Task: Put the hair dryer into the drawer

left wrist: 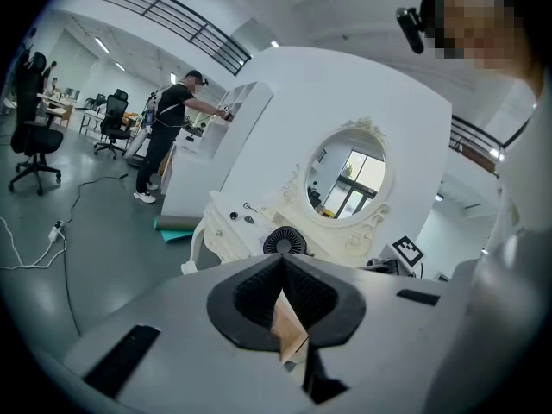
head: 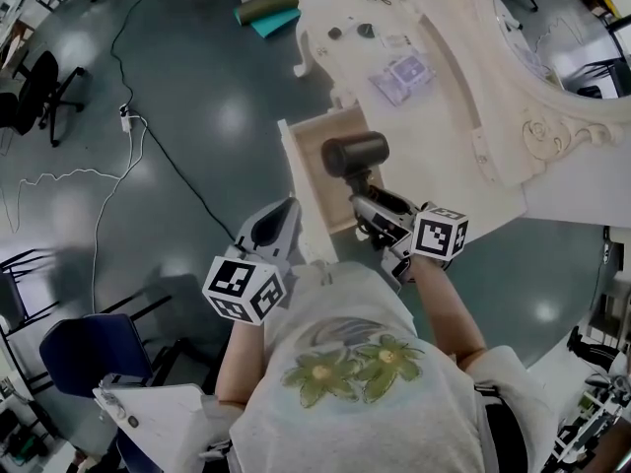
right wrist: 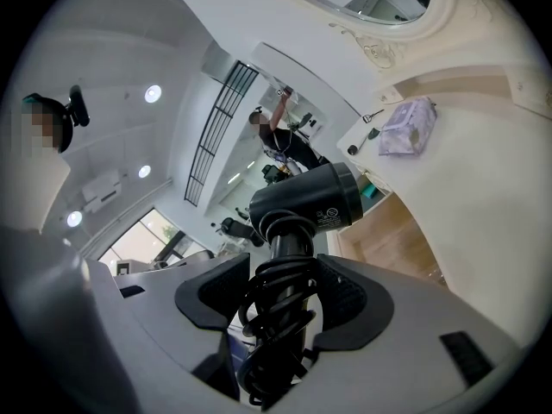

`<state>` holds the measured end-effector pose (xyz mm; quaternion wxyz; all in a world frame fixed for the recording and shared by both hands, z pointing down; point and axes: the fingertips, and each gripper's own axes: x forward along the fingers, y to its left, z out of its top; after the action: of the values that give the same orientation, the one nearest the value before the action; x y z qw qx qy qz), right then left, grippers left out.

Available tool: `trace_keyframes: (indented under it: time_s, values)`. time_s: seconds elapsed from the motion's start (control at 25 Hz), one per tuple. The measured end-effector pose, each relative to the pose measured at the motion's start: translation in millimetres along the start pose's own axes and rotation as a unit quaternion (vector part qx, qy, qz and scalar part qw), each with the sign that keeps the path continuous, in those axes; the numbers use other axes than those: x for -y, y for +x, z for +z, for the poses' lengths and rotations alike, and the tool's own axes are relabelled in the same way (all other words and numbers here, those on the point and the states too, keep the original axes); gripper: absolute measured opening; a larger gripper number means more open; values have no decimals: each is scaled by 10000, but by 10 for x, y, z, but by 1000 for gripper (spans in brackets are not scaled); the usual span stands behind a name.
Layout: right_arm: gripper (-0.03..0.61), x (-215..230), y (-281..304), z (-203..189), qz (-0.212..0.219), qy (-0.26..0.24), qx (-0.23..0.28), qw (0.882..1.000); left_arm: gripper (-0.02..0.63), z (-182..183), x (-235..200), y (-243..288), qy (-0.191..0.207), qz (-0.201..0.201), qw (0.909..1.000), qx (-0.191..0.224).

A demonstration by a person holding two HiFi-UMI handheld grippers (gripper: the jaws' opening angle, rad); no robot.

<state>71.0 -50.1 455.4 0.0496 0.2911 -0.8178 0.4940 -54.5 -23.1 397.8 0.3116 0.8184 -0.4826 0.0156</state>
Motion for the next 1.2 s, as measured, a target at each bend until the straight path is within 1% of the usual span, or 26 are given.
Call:
trace_keyframes:
  time_s: [0.24, 0.84, 1.2]
  values:
    - [235, 76, 108, -19, -44, 88, -39, 9999, 11, -14, -131, 39, 57, 33, 9999, -117]
    - [234, 408, 330, -49, -320, 171, -250, 9990, 11, -126, -366, 169, -96, 110, 9993, -352]
    - [235, 582, 462, -111, -427, 248, -356, 9981, 11, -165, -474, 226, -81, 173, 9987, -479]
